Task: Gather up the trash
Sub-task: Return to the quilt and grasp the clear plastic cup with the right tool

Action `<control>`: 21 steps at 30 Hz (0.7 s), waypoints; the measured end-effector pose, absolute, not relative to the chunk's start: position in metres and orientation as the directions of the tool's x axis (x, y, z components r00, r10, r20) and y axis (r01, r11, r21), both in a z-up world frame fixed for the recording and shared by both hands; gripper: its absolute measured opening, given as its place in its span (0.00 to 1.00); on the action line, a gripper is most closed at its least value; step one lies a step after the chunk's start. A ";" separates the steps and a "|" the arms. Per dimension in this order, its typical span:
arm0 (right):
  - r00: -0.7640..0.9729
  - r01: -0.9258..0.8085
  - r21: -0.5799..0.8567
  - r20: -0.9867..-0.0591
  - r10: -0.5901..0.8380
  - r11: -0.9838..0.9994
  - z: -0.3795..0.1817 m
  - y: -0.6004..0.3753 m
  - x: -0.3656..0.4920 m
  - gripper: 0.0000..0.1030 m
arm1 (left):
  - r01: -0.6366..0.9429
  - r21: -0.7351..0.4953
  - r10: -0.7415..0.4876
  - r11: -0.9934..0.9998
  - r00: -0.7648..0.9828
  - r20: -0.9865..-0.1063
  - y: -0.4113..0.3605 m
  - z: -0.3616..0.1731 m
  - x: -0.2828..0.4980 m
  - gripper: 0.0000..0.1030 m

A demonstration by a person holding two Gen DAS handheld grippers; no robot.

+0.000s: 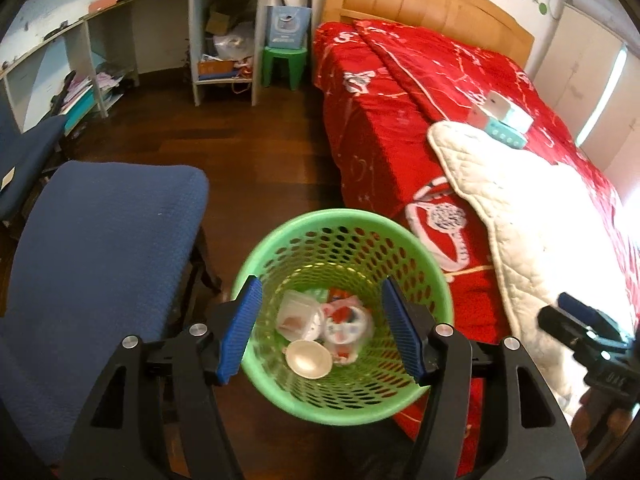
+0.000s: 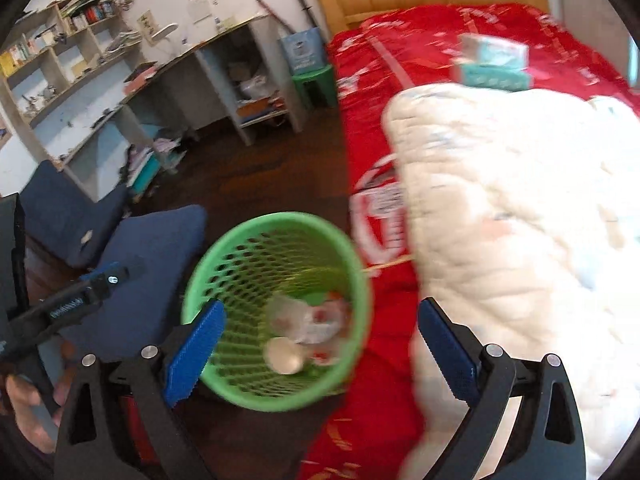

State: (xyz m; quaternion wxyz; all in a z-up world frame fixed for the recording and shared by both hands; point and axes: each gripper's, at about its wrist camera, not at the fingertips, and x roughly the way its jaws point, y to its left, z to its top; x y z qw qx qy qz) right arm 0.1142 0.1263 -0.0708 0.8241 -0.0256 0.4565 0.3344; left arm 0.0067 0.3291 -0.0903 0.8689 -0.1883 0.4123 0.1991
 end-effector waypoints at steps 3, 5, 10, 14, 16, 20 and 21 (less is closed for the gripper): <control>0.434 -0.528 0.210 -0.766 0.474 0.823 -0.064 0.087 0.123 0.91 | -0.477 -0.159 0.179 0.865 0.587 -0.790 0.315 -0.088 0.015 0.60; 0.478 -0.489 0.180 -0.764 0.434 0.854 -0.061 0.059 0.129 0.91 | -0.457 -0.161 0.165 0.875 0.593 -0.788 0.305 -0.086 0.022 0.60; 0.568 -0.359 0.127 -0.756 0.324 0.925 -0.051 -0.018 0.150 0.91 | -0.400 -0.152 0.134 0.904 0.602 -0.787 0.273 -0.082 0.042 0.60; 0.615 -0.247 0.095 -0.753 0.232 0.964 -0.046 -0.079 0.165 0.91 | -0.345 -0.157 0.093 0.925 0.610 -0.787 0.245 -0.079 0.060 0.60; 0.627 -0.198 0.092 -0.754 0.198 0.976 -0.045 -0.106 0.173 0.91 | -0.321 -0.153 0.081 0.935 0.610 -0.788 0.232 -0.078 0.068 0.60; 0.632 -0.135 0.079 -0.761 0.147 0.988 -0.048 -0.142 0.186 0.90 | -0.259 -0.147 0.046 0.955 0.616 -0.786 0.201 -0.072 0.090 0.63; 0.626 -0.124 0.086 -0.766 0.145 0.989 -0.051 -0.150 0.190 0.90 | -0.241 -0.140 0.041 0.960 0.619 -0.785 0.191 -0.070 0.096 0.64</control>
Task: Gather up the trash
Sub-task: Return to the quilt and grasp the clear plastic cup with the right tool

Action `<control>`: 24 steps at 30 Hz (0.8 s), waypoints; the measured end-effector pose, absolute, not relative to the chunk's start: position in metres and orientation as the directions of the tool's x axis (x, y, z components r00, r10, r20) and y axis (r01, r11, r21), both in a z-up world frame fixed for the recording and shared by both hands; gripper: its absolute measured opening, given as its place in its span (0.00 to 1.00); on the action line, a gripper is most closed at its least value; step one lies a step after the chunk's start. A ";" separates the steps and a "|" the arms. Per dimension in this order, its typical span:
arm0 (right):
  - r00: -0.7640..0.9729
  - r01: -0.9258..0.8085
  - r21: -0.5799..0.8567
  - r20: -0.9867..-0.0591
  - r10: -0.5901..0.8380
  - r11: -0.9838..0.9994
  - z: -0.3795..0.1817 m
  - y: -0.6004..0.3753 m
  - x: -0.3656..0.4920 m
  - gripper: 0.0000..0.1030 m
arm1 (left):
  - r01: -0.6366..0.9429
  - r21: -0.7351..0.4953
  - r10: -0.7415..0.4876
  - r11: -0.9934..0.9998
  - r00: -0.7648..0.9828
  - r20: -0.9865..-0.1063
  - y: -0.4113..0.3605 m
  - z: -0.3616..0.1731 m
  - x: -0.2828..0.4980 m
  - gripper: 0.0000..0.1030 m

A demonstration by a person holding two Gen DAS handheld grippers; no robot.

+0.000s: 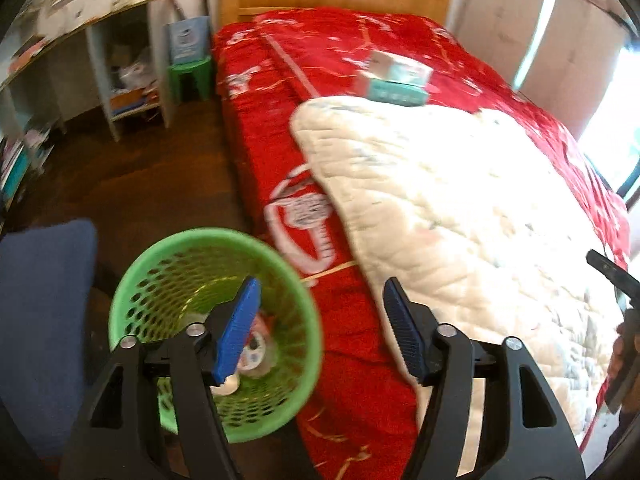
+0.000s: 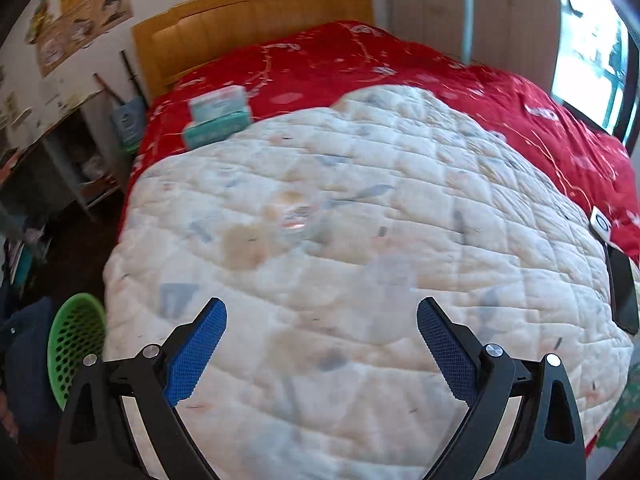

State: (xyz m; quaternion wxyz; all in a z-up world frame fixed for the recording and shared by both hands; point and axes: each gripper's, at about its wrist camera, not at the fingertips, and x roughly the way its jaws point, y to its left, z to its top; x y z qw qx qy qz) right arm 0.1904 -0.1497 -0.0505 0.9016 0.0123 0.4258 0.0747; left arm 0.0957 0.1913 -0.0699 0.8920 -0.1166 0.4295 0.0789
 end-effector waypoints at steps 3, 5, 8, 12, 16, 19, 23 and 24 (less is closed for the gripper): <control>0.614 -0.110 0.089 -0.777 0.138 0.990 -0.058 -0.166 0.199 0.90 | -0.192 -0.135 0.014 0.972 0.622 -0.783 0.165 -0.065 0.114 0.65; 0.604 -0.111 0.090 -0.785 0.139 0.990 -0.065 -0.169 0.205 0.85 | -0.163 -0.131 -0.002 0.978 0.622 -0.783 0.150 -0.062 0.126 0.65; 0.586 -0.113 0.099 -0.797 0.147 0.989 -0.076 -0.174 0.214 0.84 | -0.110 -0.120 -0.026 0.987 0.623 -0.782 0.123 -0.059 0.147 0.68; 0.569 -0.123 0.098 -0.808 0.151 0.988 -0.089 -0.175 0.228 0.83 | -0.051 -0.120 -0.063 0.991 0.619 -0.783 0.092 -0.057 0.175 0.70; 0.548 -0.130 0.109 -0.820 0.164 0.985 -0.101 -0.179 0.240 0.76 | 0.020 -0.113 -0.102 0.993 0.607 -0.788 0.060 -0.059 0.208 0.74; 0.537 -0.138 0.118 -0.825 0.174 0.983 -0.106 -0.184 0.245 0.64 | 0.071 -0.110 -0.130 0.991 0.586 -0.800 0.033 -0.063 0.232 0.78; 0.522 -0.151 0.136 -0.831 0.195 0.979 -0.109 -0.192 0.247 0.56 | 0.144 -0.093 -0.160 0.985 0.579 -0.800 -0.002 -0.069 0.257 0.80; 0.522 -0.153 0.153 -0.827 0.211 0.976 -0.109 -0.196 0.246 0.56 | 0.164 -0.096 -0.174 0.982 0.577 -0.798 -0.011 -0.070 0.263 0.80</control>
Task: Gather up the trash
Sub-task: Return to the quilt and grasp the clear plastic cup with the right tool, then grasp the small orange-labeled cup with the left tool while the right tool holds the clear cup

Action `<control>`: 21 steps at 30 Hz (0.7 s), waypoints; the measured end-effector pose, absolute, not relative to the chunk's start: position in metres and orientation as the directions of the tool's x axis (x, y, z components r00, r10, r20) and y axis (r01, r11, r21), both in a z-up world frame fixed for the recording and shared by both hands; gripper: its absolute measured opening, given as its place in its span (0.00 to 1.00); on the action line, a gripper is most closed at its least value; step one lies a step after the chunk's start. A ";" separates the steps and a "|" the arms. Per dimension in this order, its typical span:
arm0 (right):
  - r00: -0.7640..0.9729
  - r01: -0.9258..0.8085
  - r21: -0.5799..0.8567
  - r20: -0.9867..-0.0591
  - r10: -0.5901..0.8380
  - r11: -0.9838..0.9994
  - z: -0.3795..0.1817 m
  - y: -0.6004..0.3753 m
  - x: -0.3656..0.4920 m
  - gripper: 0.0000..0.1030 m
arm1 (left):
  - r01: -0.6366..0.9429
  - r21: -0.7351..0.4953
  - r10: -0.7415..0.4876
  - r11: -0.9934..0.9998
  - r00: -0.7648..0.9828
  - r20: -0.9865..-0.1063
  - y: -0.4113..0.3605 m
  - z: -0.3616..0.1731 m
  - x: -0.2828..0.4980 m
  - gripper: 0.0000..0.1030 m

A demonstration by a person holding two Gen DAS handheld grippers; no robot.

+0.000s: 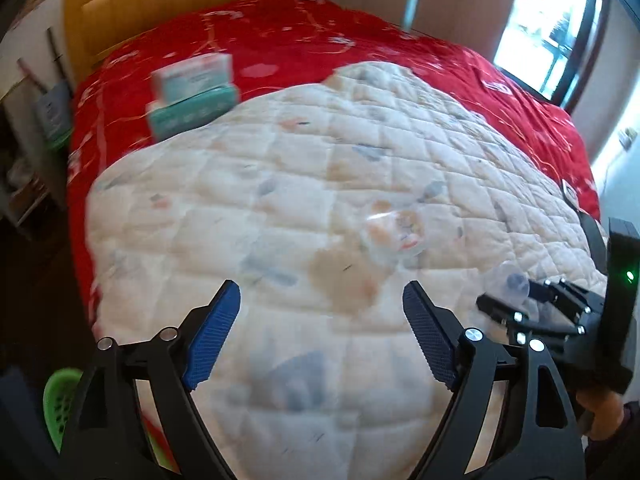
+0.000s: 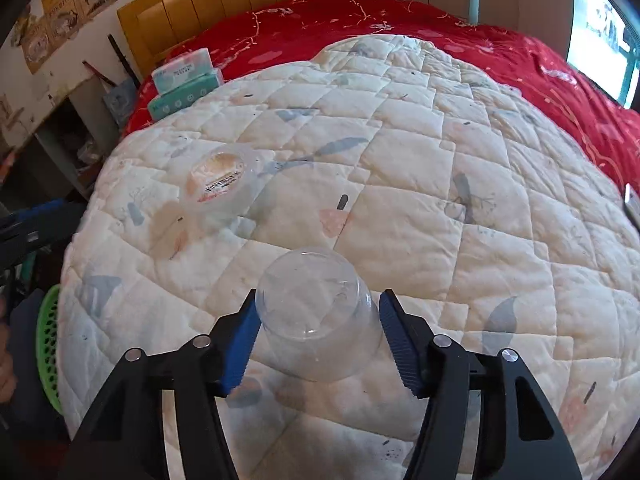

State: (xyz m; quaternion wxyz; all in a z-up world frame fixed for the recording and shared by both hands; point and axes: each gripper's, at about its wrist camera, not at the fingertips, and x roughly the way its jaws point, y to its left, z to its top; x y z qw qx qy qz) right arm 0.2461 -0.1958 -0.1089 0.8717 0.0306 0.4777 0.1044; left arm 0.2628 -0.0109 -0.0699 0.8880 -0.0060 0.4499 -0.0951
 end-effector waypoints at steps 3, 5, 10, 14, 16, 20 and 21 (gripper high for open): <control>0.531 -0.158 0.177 -0.814 0.234 0.972 -0.106 -0.203 0.242 0.56 | 0.208 -0.095 -0.199 0.973 0.562 -0.803 -0.033 -0.076 0.281 0.83; 0.530 -0.162 0.185 -0.812 0.243 0.969 -0.106 -0.206 0.240 0.56 | 0.236 -0.084 -0.205 0.968 0.551 -0.809 -0.046 -0.082 0.292 0.83; 0.524 -0.168 0.189 -0.814 0.250 0.967 -0.105 -0.213 0.234 0.56 | 0.273 -0.033 -0.179 0.961 0.530 -0.829 -0.073 -0.100 0.316 0.85; 0.524 -0.171 0.198 -0.812 0.259 0.965 -0.104 -0.218 0.231 0.56 | 0.293 -0.028 -0.181 0.956 0.513 -0.839 -0.082 -0.111 0.331 0.86; 0.522 -0.170 0.204 -0.811 0.264 0.964 -0.104 -0.220 0.231 0.56 | 0.287 -0.016 -0.167 0.958 0.509 -0.844 -0.085 -0.116 0.338 0.86; 0.524 -0.168 0.211 -0.808 0.268 0.963 -0.103 -0.223 0.229 0.56 | 0.269 -0.035 -0.169 0.962 0.493 -0.854 -0.086 -0.129 0.347 0.80; 0.524 -0.165 0.214 -0.808 0.270 0.963 -0.104 -0.223 0.229 0.56 | 0.272 -0.049 -0.181 0.961 0.485 -0.856 -0.085 -0.131 0.348 0.74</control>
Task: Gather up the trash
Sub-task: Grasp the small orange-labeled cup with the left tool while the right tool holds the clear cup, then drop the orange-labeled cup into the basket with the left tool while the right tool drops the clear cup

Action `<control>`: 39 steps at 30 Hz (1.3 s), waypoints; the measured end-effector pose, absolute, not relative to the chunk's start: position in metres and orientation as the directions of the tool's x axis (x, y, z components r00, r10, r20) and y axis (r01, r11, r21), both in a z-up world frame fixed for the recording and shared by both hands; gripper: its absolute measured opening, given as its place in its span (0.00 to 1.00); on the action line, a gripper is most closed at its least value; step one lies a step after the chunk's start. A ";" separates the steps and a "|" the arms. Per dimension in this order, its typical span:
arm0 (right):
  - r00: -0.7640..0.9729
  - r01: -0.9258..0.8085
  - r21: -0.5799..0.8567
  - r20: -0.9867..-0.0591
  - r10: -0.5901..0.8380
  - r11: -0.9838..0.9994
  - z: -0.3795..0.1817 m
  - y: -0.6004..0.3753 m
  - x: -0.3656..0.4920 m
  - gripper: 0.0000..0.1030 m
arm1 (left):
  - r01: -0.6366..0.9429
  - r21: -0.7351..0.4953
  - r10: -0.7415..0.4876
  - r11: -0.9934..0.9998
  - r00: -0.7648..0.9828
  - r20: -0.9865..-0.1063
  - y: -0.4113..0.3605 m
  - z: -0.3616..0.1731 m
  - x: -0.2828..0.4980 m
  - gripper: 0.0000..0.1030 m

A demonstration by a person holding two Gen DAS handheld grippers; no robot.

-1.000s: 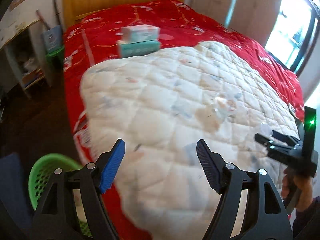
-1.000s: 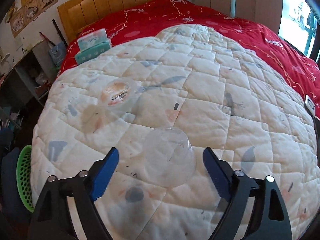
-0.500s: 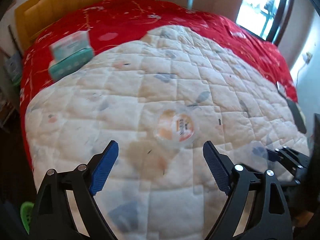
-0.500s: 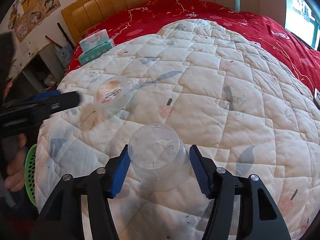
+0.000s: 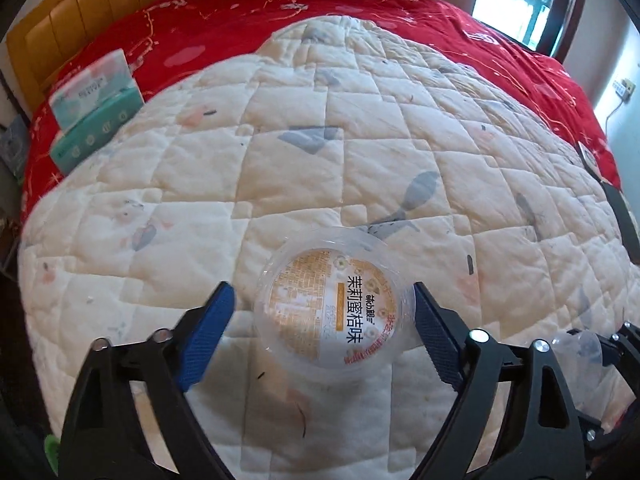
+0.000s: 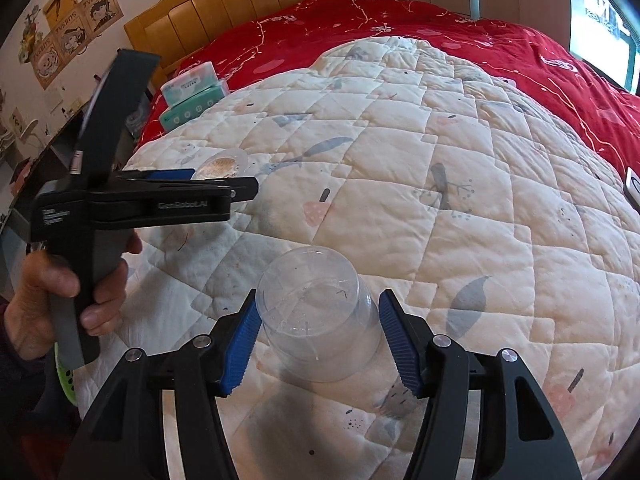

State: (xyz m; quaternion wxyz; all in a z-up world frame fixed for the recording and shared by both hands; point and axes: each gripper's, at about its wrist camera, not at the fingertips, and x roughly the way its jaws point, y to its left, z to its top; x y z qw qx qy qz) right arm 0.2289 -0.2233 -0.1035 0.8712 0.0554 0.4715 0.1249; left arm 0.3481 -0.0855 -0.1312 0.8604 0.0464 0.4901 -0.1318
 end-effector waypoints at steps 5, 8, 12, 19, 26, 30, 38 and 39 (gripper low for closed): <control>0.530 -0.170 0.204 -0.806 0.264 0.964 -0.100 -0.221 0.221 0.56 | 0.276 -0.055 -0.199 0.960 0.524 -0.828 -0.082 -0.126 0.333 0.66; 0.534 -0.177 0.206 -0.801 0.270 0.962 -0.095 -0.217 0.212 0.56 | 0.266 -0.061 -0.204 0.962 0.553 -0.808 -0.074 -0.110 0.312 0.66; 0.536 -0.194 0.208 -0.796 0.282 0.959 -0.086 -0.204 0.194 0.56 | 0.236 -0.056 -0.190 0.970 0.595 -0.781 -0.053 -0.083 0.273 0.66; 0.538 -0.240 0.214 -0.783 0.313 0.947 -0.070 -0.167 0.163 0.56 | 0.140 0.000 -0.093 0.990 0.657 -0.748 0.005 -0.049 0.201 0.66; 0.525 -0.314 0.225 -0.769 0.366 0.922 -0.057 -0.111 0.140 0.56 | -0.015 0.024 0.028 1.000 0.677 -0.735 0.081 -0.034 0.144 0.66; 0.509 -0.362 0.234 -0.761 0.402 0.902 -0.051 -0.077 0.129 0.56 | -0.113 0.002 0.077 0.994 0.667 -0.741 0.132 -0.035 0.115 0.66; 0.458 -0.463 0.228 -0.766 0.451 0.857 -0.049 -0.009 0.109 0.56 | -0.281 0.008 0.187 0.960 0.617 -0.764 0.213 -0.052 0.070 0.66; 0.451 -0.471 0.231 -0.767 0.457 0.852 -0.050 -0.003 0.107 0.56 | -0.302 0.008 0.199 0.953 0.605 -0.771 0.223 -0.056 0.065 0.66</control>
